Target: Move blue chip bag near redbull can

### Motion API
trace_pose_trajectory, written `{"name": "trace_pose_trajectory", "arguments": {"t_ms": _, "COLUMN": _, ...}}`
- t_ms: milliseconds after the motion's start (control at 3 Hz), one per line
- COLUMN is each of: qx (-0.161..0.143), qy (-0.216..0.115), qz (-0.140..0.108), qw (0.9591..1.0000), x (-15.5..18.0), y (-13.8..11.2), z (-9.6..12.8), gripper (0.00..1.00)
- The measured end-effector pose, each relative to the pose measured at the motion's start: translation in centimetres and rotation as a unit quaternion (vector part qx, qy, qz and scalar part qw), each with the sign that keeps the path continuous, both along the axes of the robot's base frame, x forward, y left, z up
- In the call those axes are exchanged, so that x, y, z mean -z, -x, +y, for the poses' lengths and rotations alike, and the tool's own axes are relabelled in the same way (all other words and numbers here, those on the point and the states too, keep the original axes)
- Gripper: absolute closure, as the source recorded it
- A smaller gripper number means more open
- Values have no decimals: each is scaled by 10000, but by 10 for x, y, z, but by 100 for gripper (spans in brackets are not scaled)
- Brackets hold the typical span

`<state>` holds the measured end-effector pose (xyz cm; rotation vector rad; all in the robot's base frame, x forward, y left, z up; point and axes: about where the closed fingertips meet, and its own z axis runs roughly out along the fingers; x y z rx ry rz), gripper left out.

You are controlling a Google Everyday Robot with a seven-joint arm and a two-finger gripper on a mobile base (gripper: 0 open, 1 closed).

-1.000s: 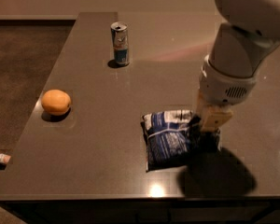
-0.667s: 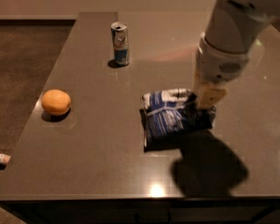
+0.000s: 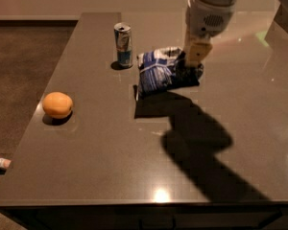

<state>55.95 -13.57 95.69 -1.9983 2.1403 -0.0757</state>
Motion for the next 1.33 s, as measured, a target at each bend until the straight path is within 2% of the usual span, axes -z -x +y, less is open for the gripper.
{"name": "trace_pose_trajectory", "arguments": {"t_ms": 333, "qx": -262, "qy": -31, "qz": 79, "qw": 9996, "x": 13, "y": -33, "z": 33, "gripper": 100}}
{"name": "trace_pose_trajectory", "arguments": {"t_ms": 667, "qx": -419, "qy": 10, "qz": 191, "qw": 9989, "x": 31, "y": -54, "z": 51, "gripper": 100}}
{"name": "trace_pose_trajectory", "arguments": {"t_ms": 1000, "qx": -434, "qy": 49, "qz": 177, "qw": 9989, "x": 37, "y": -71, "z": 57, "gripper": 83}}
{"name": "trace_pose_trajectory", "arguments": {"t_ms": 1333, "qx": -404, "qy": 81, "qz": 84, "qw": 9991, "x": 36, "y": -88, "z": 59, "gripper": 59}}
